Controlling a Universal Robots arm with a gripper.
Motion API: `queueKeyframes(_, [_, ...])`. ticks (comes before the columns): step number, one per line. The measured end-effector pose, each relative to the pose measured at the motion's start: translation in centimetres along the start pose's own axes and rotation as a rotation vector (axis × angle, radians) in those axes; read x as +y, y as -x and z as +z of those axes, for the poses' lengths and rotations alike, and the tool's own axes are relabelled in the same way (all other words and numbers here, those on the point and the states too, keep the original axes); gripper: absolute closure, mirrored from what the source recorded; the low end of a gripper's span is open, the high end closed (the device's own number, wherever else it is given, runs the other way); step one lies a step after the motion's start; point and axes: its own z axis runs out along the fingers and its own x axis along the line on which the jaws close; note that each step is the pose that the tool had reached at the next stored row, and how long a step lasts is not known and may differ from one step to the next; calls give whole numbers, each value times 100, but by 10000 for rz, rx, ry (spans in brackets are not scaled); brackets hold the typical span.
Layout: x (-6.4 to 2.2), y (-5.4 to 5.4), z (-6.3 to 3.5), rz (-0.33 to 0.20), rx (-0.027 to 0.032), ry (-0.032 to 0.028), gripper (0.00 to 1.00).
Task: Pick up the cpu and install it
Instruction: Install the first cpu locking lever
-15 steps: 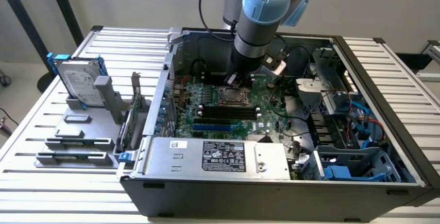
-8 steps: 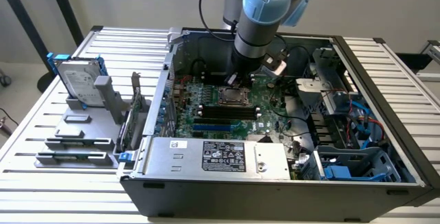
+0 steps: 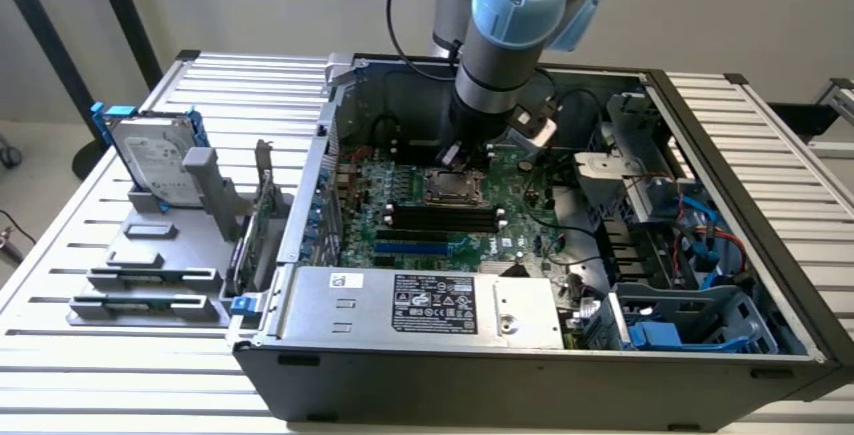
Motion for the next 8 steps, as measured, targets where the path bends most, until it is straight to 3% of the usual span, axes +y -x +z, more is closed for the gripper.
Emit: queueKeyframes(8, [11, 4, 1, 4, -6, -5, 89])
